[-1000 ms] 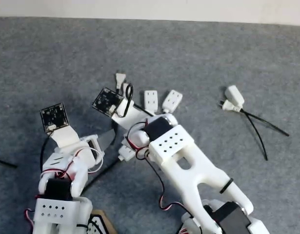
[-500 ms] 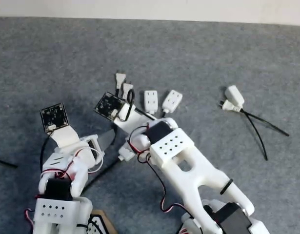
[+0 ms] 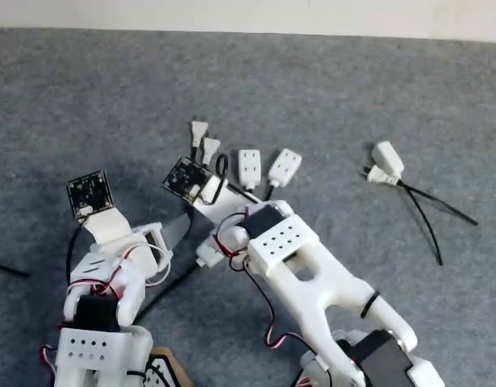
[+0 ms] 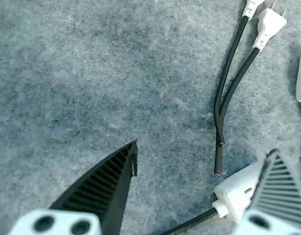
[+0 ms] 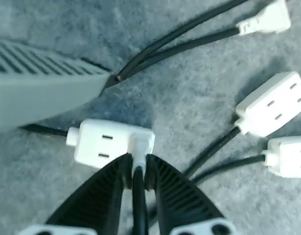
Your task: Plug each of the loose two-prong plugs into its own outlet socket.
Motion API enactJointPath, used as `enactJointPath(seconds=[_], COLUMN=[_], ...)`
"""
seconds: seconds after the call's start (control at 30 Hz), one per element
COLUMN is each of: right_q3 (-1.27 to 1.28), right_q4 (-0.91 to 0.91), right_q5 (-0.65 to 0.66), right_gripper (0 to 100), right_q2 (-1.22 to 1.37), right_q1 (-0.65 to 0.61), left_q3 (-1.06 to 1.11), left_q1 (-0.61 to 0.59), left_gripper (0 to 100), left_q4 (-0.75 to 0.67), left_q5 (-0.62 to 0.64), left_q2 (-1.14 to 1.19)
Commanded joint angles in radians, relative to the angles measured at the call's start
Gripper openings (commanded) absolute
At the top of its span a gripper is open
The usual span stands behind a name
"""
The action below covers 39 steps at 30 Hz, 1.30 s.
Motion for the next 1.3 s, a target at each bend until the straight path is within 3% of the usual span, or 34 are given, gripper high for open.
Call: enactJointPath(seconds=[0.0, 0.47, 0.57, 0.77, 1.1, 1.27], right_q3=[0.035, 0.019, 0.027, 0.018, -0.329, -0.309], right_q4=[-0.077, -0.022, -0.007, 0.065, 0.429, 0.582], right_q5=[-0.006, -0.008, -0.008, -0.046, -0.091, -0.15], right_gripper=[0.5, 1.1, 5.0, 20.7, 21.7, 21.7], right_q2=[0.091, 0.151, 0.119, -0.079, -0.547, -0.743], right_q1=[0.01, 0.028, 0.025, 0.022, 0.041, 0.24], left_q3=[-0.004, -0.004, -0.005, -0.005, -0.036, -0.237], left_q1=[-0.008, -0.008, -0.008, -0.008, 0.019, 0.033], left_gripper=[39, 39, 39, 39, 39, 39], left_q4=[-0.015, -0.014, -0.014, -0.014, -0.012, 0.173], left_q5=[-0.003, -0.003, -0.003, -0.003, -0.003, -0.002], left_q2=[0.002, 0.002, 0.002, 0.004, 0.005, 0.019])
